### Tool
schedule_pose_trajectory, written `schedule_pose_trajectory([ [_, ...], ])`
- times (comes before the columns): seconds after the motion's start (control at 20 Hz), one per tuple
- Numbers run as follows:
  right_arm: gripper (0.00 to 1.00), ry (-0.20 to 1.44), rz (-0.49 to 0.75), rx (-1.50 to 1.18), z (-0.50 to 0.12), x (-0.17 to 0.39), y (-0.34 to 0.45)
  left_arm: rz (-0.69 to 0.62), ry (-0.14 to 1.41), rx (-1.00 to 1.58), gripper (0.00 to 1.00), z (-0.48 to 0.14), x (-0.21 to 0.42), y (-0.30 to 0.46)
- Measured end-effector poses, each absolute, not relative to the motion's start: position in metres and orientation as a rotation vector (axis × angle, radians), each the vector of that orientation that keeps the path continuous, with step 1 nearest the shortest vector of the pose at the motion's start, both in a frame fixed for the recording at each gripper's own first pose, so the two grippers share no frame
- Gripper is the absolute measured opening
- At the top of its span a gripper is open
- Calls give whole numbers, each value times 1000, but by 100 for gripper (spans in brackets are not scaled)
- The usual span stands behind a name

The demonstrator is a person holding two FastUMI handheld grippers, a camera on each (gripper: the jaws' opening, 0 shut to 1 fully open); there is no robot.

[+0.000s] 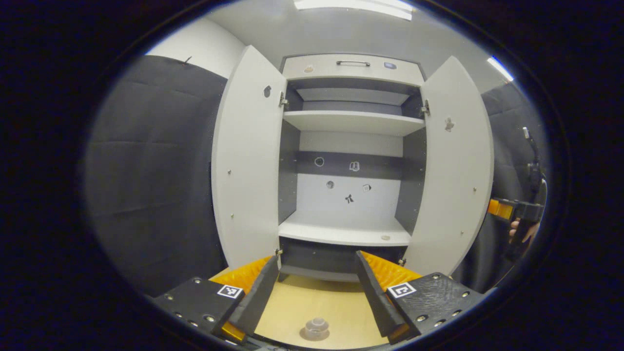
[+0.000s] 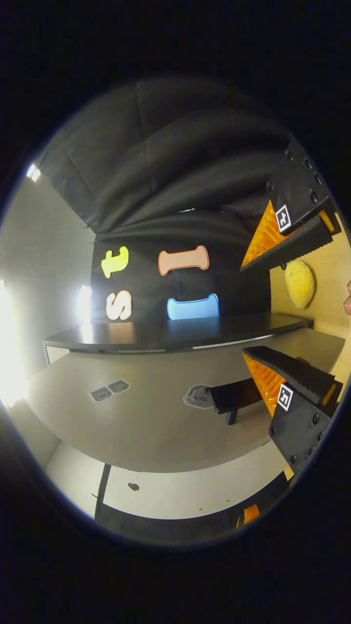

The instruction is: Grasp the bottle in the cabinet with the left hand and place it on the coaster, then close the right door with the right hand and the left door with the left hand.

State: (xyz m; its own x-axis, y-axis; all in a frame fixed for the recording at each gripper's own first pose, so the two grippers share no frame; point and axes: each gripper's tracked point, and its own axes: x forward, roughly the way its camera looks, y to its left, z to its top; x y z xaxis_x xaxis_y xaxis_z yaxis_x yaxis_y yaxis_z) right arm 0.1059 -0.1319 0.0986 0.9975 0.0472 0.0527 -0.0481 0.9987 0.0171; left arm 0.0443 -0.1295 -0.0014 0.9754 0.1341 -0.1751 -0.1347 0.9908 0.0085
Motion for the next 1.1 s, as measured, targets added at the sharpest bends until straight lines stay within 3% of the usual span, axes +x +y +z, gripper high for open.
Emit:
schedule_pose_trajectory([
  [0.4, 96, -46, 145, 79, 87, 113, -66, 201, 171, -23, 97, -8, 34, -108],
  [0.45, 92, -43, 158, 99, 86, 116, -58, 209, 174, -22, 97, -9, 31, -104],
  [0.5, 96, -40, 172, 109, 83, 117, -51, 216, 171, -20, 97, -9, 30, -100],
  [0.65, 97, -42, 200, 106, 83, 123, -28, 224, 166, -39, 97, -14, 28, -89],
  [0.7, 96, -46, 206, 100, 83, 126, -21, 224, 158, -48, 86, -15, 29, -85],
  [0.75, 97, -50, 215, 95, 83, 129, -12, 228, 151, -52, 97, -15, 28, -80],
  [1.1, 97, -16, 255, 108, 73, 150, 40, 260, 143, -73, 97, -29, 22, -24],
])
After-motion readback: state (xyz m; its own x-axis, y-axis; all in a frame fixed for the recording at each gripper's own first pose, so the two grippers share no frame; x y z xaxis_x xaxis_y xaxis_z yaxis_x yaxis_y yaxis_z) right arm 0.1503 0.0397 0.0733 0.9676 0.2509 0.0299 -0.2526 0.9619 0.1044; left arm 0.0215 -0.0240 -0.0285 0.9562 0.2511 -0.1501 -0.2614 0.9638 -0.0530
